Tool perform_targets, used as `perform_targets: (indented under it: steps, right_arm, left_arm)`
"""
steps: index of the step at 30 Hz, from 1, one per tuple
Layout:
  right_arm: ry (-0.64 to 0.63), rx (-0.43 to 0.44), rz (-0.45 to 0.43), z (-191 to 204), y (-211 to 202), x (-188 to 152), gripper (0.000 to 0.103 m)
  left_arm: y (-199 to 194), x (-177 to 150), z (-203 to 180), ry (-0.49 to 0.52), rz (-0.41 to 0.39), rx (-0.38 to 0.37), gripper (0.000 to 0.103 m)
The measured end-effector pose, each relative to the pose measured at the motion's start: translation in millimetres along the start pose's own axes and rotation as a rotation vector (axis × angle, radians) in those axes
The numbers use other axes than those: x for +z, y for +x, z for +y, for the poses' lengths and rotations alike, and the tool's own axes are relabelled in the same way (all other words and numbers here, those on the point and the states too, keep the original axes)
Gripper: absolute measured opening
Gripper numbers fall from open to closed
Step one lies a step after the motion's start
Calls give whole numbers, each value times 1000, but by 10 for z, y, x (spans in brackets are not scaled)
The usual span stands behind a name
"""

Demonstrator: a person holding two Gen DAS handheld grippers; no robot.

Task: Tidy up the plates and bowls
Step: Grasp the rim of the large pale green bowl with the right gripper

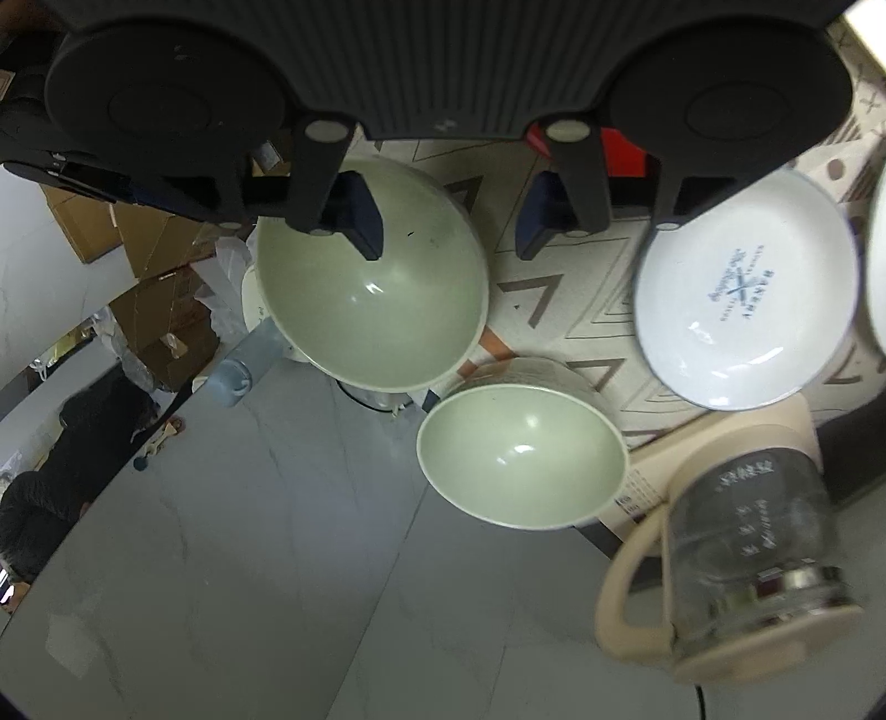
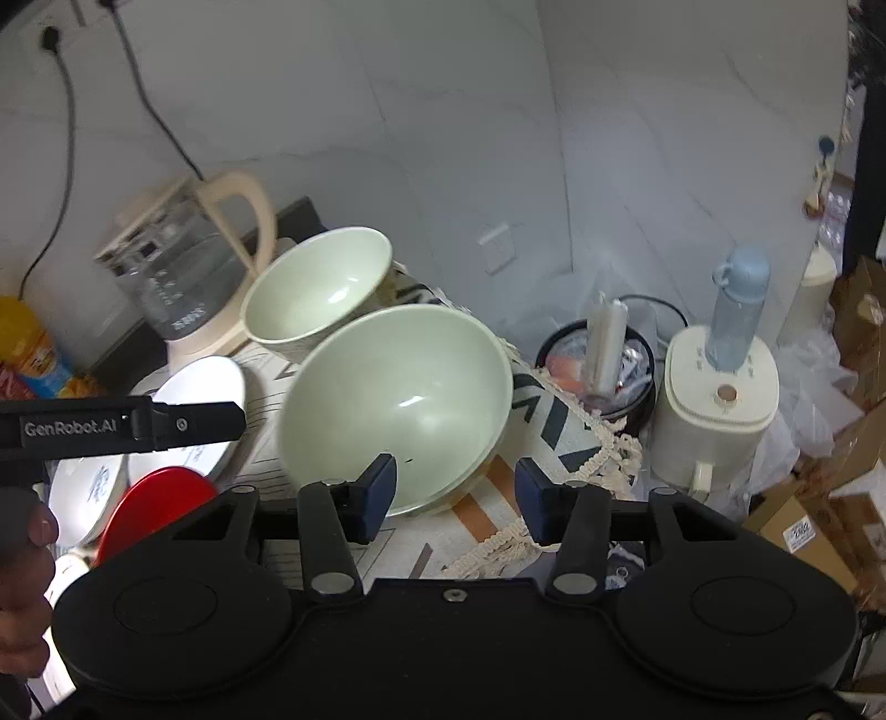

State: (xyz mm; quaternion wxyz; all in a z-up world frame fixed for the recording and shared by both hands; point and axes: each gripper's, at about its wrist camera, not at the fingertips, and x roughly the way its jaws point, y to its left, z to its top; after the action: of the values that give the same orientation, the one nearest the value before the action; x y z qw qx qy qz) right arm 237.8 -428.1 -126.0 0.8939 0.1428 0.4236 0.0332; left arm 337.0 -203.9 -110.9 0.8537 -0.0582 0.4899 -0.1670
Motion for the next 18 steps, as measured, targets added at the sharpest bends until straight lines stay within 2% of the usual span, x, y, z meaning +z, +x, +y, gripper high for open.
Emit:
perform_targets:
  steps: [3, 5, 7, 18]
  right_arm:
    - [17, -6, 12, -27, 114, 20, 45]
    - [30, -14, 21, -47, 194, 36, 44]
    - [44, -17, 30, -66, 266, 52, 41]
    - [31, -72, 82, -12, 632, 71, 27]
  left_arm:
    - [175, 45, 20, 5, 25, 7, 43]
    - [277, 72, 33, 0, 47, 7, 32]
    - [350, 99, 43, 6, 51, 13, 27]
    - [783, 212, 147, -6, 142, 26, 10]
